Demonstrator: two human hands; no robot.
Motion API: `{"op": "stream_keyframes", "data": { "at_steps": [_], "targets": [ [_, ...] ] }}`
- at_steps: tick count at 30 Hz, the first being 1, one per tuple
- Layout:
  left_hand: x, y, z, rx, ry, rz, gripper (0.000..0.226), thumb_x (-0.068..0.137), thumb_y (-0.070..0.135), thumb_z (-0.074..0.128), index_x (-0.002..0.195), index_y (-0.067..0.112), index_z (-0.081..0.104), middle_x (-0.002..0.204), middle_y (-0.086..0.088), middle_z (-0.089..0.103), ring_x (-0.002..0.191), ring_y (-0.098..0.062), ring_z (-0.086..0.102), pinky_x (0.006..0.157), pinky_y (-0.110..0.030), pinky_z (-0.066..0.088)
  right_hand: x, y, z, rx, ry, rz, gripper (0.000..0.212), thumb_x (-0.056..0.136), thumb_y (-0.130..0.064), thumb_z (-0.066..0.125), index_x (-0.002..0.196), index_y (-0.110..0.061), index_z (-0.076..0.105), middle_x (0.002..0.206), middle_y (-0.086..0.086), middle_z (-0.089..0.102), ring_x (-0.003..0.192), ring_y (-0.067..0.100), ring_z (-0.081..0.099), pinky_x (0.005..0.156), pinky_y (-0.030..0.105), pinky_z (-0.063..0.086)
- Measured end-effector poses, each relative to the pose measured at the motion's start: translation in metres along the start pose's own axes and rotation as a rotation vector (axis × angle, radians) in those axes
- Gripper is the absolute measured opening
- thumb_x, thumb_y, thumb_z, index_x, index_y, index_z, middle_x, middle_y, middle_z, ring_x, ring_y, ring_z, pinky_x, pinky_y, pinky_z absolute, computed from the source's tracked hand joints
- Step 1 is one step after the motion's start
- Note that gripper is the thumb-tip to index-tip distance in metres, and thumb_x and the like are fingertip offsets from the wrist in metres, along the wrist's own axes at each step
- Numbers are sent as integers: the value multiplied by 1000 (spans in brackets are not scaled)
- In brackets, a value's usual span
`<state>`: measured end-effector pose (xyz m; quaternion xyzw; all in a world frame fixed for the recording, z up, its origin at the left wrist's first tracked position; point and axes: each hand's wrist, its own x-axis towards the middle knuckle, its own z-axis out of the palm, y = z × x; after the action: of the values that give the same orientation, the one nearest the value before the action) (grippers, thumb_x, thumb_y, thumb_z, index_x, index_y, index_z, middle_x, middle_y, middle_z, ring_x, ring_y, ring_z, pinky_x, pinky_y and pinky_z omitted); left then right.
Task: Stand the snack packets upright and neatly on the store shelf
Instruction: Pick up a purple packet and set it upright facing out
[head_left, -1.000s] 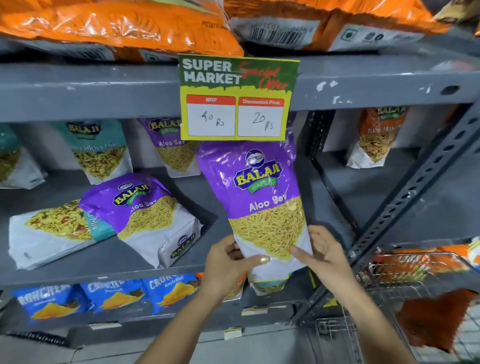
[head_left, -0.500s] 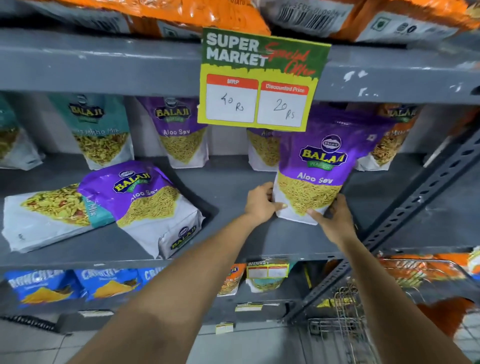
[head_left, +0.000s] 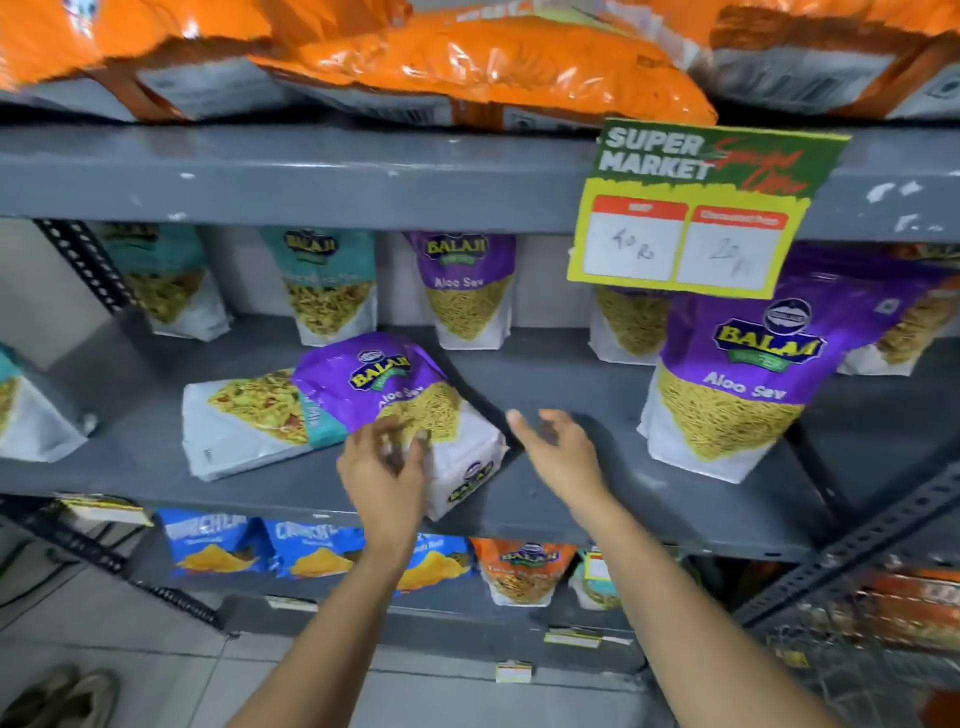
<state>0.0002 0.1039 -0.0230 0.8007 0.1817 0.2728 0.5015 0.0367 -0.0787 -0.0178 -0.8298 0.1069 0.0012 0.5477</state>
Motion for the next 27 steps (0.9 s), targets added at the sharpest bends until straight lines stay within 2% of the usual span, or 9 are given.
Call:
{"op": "stream_keyframes", "data": {
  "at_steps": [2, 4, 6, 9, 11, 13, 16, 21, 27],
  "targets": [
    [2, -9, -4, -97, 42, -260, 58, 74, 41, 76, 120, 12, 57, 116, -8, 54, 106, -28, 56, 97, -41, 46, 13, -20, 21, -62, -185, 36, 46, 78, -64, 63, 80, -19, 68, 85, -4, 70, 95, 19, 63, 78, 33, 47],
    [3, -6, -5, -281, 22, -455, 67, 76, 34, 80, 129, 9, 47, 124, -6, 46, 111, -22, 53, 91, -30, 42, 23, -33, 36, -88, -298, 60, 56, 75, -69, 62, 67, -14, 59, 72, -3, 62, 79, 18, 59, 67, 34, 42],
    [9, -9, -5, -385, -3, -568, 62, 74, 31, 82, 119, 8, 46, 115, -8, 52, 104, -23, 56, 82, -29, 44, 25, -39, 40, -111, -370, 83, 53, 75, -67, 63, 71, -15, 56, 72, 0, 55, 74, 19, 54, 62, 32, 37],
    [15, -12, -13, -477, -142, -712, 43, 70, 31, 85, 82, 9, 51, 75, -9, 55, 74, -24, 54, 65, -32, 40, 18, -31, 36, -22, -376, 72, 45, 78, -57, 69, 85, -12, 67, 80, 1, 61, 78, 15, 56, 63, 29, 38],
    [12, -10, -24, -510, -240, -662, 32, 71, 24, 85, 72, 1, 63, 72, -14, 68, 68, -25, 61, 62, -31, 47, 5, -20, 31, 124, -321, 11, 38, 78, -45, 75, 91, -10, 70, 86, 9, 72, 83, 17, 61, 70, 33, 44],
    [0, -2, -36, -542, -279, -528, 26, 73, 12, 83, 92, -1, 72, 95, -15, 77, 80, -24, 70, 65, -30, 56, -18, -7, 23, 260, -254, -47, 26, 81, -27, 77, 98, -9, 67, 95, 16, 77, 86, 20, 68, 78, 39, 52],
    [-22, 3, -54, -573, -364, -295, 34, 73, -3, 79, 105, 6, 71, 98, -1, 79, 86, -16, 73, 70, -25, 58, -55, 12, 5, 394, -220, -142, 31, 83, -2, 72, 110, -7, 57, 98, 8, 78, 88, 16, 72, 80, 30, 58],
    [-31, 13, -44, -567, -465, -186, 43, 69, -12, 77, 108, 4, 67, 98, 0, 78, 89, -13, 73, 77, -25, 57, -68, 30, -19, 400, -131, -204, 48, 80, 2, 72, 123, -9, 52, 106, 0, 78, 98, 13, 72, 86, 26, 55],
    [5, 30, 9, -456, -552, -90, 51, 69, -7, 81, 114, 5, 62, 105, -3, 73, 94, -9, 72, 83, -25, 57, -16, 17, -47, 284, -94, -286, 52, 82, 11, 67, 119, -17, 43, 97, -16, 76, 92, -6, 68, 83, 13, 50]
  ]
}}
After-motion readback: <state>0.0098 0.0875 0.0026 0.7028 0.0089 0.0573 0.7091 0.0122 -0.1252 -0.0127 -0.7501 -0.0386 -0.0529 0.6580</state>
